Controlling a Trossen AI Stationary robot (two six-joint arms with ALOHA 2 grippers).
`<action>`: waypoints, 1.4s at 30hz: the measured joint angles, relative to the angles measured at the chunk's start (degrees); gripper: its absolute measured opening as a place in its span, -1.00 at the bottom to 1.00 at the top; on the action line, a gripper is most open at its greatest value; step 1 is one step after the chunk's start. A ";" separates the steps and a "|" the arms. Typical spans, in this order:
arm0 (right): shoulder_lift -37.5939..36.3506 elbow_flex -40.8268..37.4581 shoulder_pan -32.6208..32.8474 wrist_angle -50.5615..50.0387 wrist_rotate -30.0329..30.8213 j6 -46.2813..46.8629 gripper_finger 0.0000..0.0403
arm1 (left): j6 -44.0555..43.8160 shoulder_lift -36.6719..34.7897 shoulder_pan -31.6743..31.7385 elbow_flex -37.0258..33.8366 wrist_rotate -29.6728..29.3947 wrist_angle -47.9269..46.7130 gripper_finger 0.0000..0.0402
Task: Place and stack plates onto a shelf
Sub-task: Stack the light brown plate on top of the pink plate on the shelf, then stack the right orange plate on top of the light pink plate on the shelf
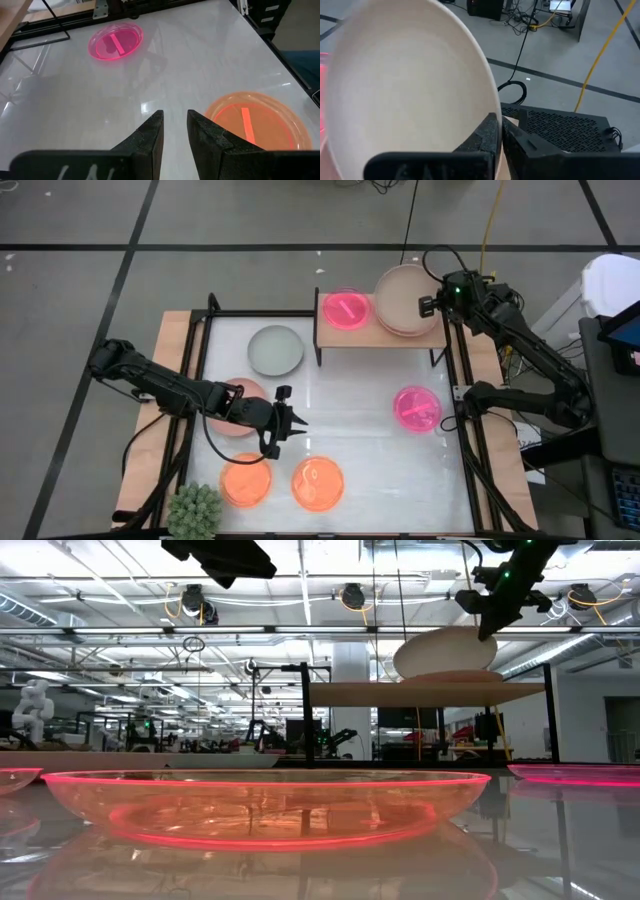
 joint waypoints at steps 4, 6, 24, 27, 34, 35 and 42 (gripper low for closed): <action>0.00 0.00 -0.02 0.02 0.12 0.01 -0.90 | 0.00 0.00 0.01 0.00 0.01 -0.02 -0.54; 0.00 0.00 -0.02 0.03 0.14 0.01 -0.87 | 0.00 0.00 0.00 0.00 0.01 -0.02 -0.54; -5.30 -0.02 2.35 -0.06 -7.48 -2.74 -0.69 | 0.45 0.00 0.01 0.00 0.00 -0.02 -0.54; -6.50 -0.47 3.88 -0.88 -12.66 -1.84 -0.69 | 0.57 0.00 0.00 0.00 0.00 -0.02 -0.54; -11.35 -7.82 11.97 0.69 -15.80 1.59 -0.72 | 0.55 0.00 0.00 0.00 0.00 -0.04 -0.54; -12.12 -9.04 13.55 1.14 -15.71 2.06 -0.73 | 0.55 0.00 0.00 0.00 0.00 -0.04 -0.54; -16.90 -15.65 24.90 7.81 -14.65 5.14 -0.78 | 0.25 0.00 0.46 0.00 0.01 -0.04 -0.54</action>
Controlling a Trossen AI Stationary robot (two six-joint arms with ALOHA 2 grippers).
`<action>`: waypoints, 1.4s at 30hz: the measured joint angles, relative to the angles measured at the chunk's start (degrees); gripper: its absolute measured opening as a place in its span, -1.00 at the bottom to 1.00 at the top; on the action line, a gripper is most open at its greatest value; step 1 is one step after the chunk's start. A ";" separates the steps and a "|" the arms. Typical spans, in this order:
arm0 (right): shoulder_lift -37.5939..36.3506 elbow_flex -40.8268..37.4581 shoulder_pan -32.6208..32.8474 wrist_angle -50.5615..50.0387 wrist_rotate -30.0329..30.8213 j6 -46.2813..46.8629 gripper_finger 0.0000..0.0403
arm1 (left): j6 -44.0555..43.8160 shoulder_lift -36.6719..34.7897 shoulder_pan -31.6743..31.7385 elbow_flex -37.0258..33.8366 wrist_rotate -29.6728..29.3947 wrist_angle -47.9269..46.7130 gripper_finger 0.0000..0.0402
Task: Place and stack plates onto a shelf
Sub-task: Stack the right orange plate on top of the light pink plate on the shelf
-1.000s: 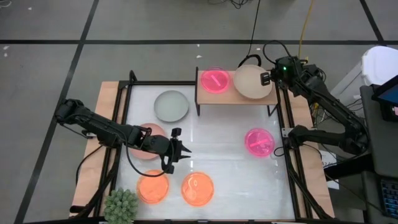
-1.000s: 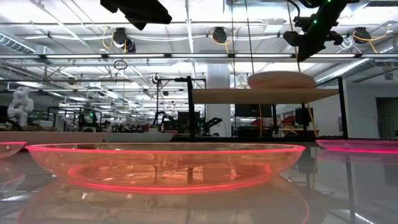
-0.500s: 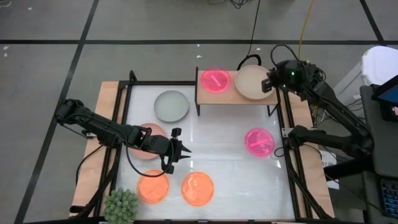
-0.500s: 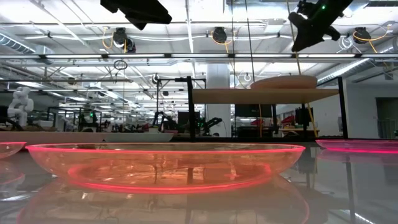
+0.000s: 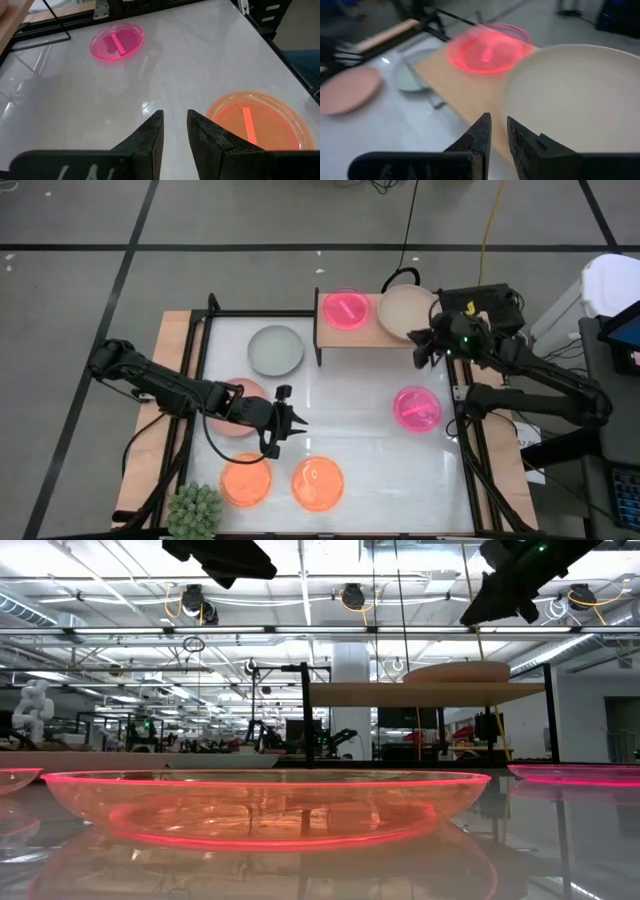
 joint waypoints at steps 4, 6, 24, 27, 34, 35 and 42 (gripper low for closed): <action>-0.89 -2.85 6.71 5.33 0.11 0.15 -0.81 | -0.53 0.00 0.31 0.00 -0.01 -0.04 -0.54; -0.83 -4.39 10.36 8.14 0.15 -1.10 -0.83 | -0.69 0.00 0.31 0.00 -0.01 -0.19 -0.54; 6.34 -7.24 40.31 13.65 10.67 -1.79 -0.95 | -9.43 -0.02 0.17 0.02 -0.02 -11.82 -0.54; 8.24 -7.24 43.31 13.65 10.54 -2.02 -0.95 | -13.10 -0.02 -0.42 0.02 -0.06 -16.35 -0.54; 10.88 -7.26 47.14 13.63 10.13 -0.96 -0.95 | -17.56 -0.02 -5.74 0.02 -0.06 -23.96 -0.54; 10.98 -7.26 47.57 13.63 10.08 -0.91 -0.95 | -17.34 0.02 -7.14 0.02 -0.08 -23.53 -0.54; 10.91 -7.26 48.80 13.78 10.10 -0.87 -0.95 | -12.85 3.28 -16.67 0.09 -3.89 -20.57 -0.54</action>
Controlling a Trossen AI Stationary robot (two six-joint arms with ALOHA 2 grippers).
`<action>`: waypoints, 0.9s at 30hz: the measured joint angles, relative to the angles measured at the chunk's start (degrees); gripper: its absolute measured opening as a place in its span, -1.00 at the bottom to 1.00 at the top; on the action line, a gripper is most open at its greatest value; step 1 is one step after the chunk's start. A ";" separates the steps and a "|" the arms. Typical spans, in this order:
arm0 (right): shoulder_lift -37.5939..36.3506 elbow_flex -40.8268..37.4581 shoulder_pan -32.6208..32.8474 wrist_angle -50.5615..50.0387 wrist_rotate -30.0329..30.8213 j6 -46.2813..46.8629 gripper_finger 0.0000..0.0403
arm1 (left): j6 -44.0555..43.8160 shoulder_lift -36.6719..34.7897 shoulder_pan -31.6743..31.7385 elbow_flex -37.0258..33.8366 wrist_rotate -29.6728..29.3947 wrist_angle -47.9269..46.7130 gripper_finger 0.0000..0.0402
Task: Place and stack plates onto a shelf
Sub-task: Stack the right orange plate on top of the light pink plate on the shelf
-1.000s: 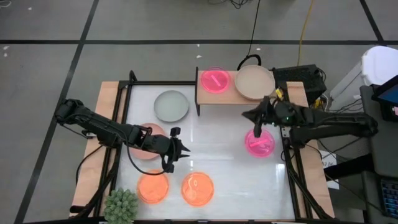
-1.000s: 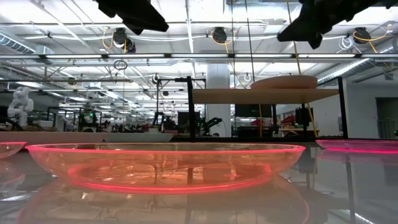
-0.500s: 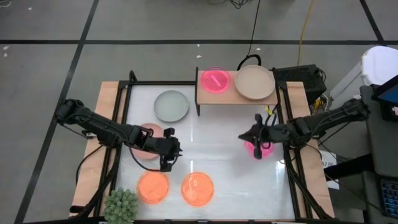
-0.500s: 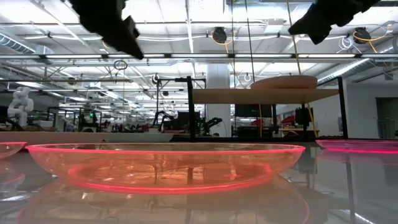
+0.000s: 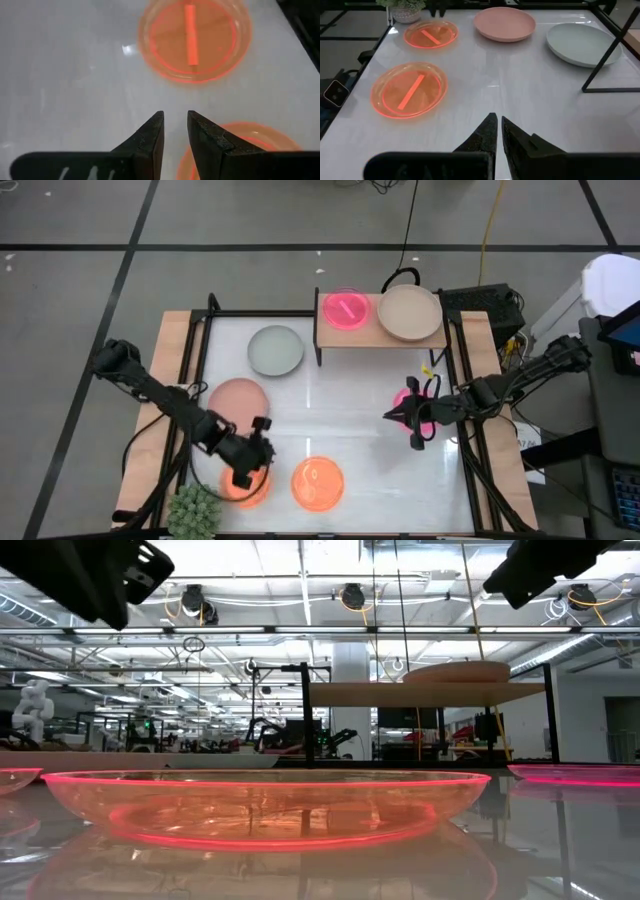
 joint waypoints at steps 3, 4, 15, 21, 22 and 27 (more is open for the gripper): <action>-0.02 0.00 -0.04 0.31 0.00 0.00 -0.95 | 1.93 2.00 -2.01 -0.06 -1.68 1.78 -0.54; -0.02 0.00 -0.04 0.29 0.00 0.00 -0.95 | 2.63 2.65 -2.42 -0.04 -1.70 3.48 -0.54; -0.02 0.00 -0.07 0.32 0.00 -0.72 -0.95 | 15.90 9.89 -6.32 -0.04 -1.58 11.67 -0.54; -0.02 0.00 -0.07 0.28 0.00 -1.09 -0.95 | 24.97 13.17 -6.93 1.87 -0.56 14.00 -0.54; -0.02 0.00 -0.07 0.30 0.00 -1.10 -0.95 | 26.23 14.01 -6.93 2.57 -0.52 14.00 -0.54; -0.02 0.00 -0.07 0.26 0.00 -1.31 -0.95 | 33.08 18.71 -6.54 6.16 -0.30 14.00 -0.54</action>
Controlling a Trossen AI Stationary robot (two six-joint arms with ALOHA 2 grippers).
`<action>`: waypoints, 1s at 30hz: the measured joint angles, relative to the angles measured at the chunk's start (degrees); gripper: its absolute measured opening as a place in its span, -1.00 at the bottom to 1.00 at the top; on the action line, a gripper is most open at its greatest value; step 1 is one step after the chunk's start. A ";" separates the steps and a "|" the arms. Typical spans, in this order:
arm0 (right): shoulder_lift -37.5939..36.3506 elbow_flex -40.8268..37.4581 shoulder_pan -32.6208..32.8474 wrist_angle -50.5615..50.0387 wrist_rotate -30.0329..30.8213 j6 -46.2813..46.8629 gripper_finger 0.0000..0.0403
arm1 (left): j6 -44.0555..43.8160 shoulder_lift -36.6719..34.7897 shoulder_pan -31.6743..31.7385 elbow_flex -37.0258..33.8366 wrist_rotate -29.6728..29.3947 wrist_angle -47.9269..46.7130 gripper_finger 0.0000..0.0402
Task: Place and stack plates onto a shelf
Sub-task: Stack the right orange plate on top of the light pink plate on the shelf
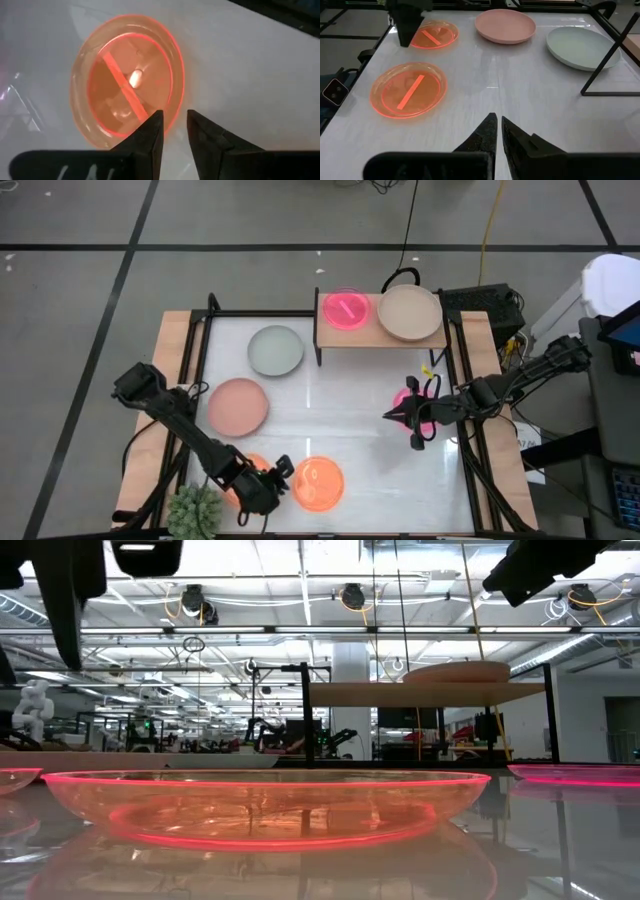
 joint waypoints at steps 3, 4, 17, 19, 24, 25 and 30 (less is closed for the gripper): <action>0.00 0.00 0.00 0.00 0.00 0.01 -0.95 | 3.63 2.78 0.12 2.05 -0.02 -0.69 -0.54; 0.00 0.00 0.00 -0.02 0.00 0.01 -0.95 | 4.86 3.70 0.18 2.78 0.00 -0.44 -0.54; -0.02 0.00 0.00 -0.39 0.00 0.00 -0.94 | 10.42 7.69 1.44 5.43 -0.02 -3.37 -0.54; -0.02 0.00 0.00 -0.44 0.00 0.00 -0.94 | 11.54 7.69 1.45 5.43 -0.02 -3.51 -0.54; -0.02 0.00 0.00 -0.44 0.02 -0.85 -0.94 | 14.08 7.70 1.45 5.05 -0.84 -4.02 -0.54; -0.02 0.00 0.00 -0.44 0.02 -0.85 -0.94 | 14.76 8.06 1.45 4.97 -2.02 -4.27 -0.54; -0.02 0.02 0.00 -0.42 0.04 -0.85 -0.94 | 16.66 8.65 1.82 4.89 -4.50 -4.46 -0.54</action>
